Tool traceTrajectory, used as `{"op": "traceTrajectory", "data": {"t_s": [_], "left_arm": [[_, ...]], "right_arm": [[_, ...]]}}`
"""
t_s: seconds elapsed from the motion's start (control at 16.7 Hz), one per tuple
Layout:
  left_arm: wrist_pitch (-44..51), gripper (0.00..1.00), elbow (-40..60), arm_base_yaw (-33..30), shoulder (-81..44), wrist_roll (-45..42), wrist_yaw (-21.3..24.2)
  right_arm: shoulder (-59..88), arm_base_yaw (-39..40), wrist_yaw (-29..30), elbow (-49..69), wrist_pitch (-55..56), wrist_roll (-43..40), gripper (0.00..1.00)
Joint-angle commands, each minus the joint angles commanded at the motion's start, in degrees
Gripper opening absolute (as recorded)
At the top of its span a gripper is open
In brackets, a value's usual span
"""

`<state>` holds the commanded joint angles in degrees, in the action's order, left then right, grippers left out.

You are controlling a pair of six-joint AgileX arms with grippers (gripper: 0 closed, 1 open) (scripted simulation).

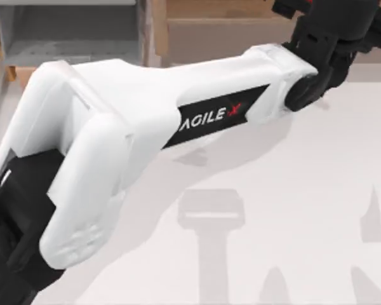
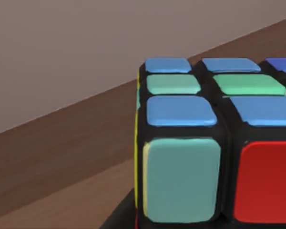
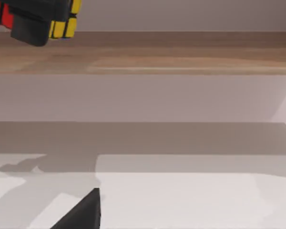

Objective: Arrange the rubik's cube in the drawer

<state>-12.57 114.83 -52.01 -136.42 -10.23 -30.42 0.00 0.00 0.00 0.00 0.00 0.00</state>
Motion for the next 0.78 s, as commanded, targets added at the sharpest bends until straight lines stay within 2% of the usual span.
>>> {"op": "traceTrajectory", "data": {"t_s": [0.42, 0.6, 0.78], "left_arm": [[35.1, 0.00, 9.8, -4.4, 2.9, -9.5, 13.8], [52.9, 0.00, 12.7, -1.4, 4.6, -12.2, 19.8], [71.1, 0.00, 16.3, 6.2, 6.2, -14.0, 24.3]], "right_arm": [[0.0, 0.0, 0.0, 0.0, 0.0, 0.0, 1.00], [0.0, 0.0, 0.0, 0.0, 0.0, 0.0, 1.00], [0.0, 0.0, 0.0, 0.0, 0.0, 0.0, 1.00]]}}
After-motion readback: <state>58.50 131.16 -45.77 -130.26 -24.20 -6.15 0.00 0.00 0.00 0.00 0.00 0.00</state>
